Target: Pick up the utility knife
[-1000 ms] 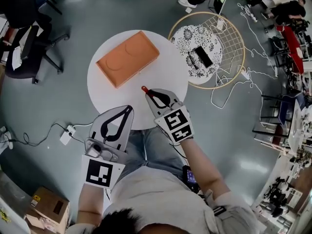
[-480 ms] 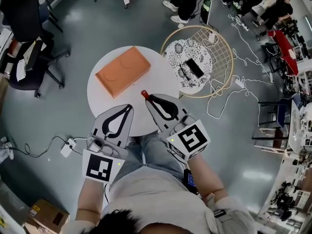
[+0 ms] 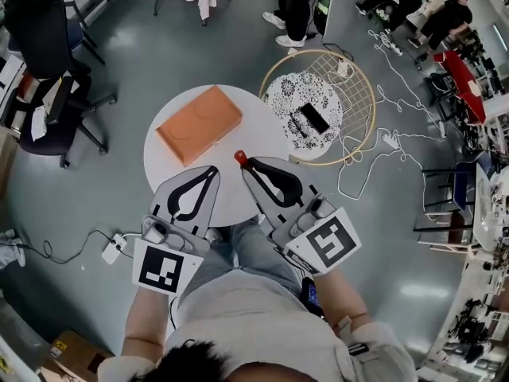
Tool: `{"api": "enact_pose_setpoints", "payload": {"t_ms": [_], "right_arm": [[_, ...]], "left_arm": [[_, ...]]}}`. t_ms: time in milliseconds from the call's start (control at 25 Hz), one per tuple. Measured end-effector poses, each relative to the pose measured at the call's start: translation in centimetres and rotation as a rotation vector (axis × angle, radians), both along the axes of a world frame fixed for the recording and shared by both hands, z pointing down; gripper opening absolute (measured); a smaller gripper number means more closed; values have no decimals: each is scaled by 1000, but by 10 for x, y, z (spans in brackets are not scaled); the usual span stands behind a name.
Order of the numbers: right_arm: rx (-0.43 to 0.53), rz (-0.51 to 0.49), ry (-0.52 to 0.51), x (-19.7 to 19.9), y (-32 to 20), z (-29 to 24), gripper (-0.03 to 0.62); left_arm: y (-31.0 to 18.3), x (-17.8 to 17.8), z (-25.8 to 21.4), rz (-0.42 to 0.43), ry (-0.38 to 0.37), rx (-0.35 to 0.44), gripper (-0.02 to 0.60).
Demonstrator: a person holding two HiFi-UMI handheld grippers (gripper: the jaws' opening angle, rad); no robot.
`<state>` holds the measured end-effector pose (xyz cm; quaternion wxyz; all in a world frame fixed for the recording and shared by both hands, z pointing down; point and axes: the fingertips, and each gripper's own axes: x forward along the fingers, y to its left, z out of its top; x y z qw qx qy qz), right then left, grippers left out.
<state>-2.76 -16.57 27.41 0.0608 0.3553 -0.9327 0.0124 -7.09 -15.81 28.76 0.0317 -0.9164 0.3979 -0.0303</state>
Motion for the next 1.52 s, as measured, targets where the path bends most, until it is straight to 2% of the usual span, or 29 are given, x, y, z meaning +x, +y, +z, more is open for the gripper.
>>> {"api": "enact_pose_setpoints", "payload": {"t_ms": [440, 760, 1520], "right_arm": [[70, -47, -85, 1, 24, -25, 49], [79, -52, -120, 4, 35, -30, 51], [107, -41, -129, 11, 46, -38, 51]], "left_arm": [[13, 10, -18, 18, 12, 41, 11], [23, 15, -25, 30, 17, 55, 9], [33, 29, -35, 66, 24, 91, 10]]}}
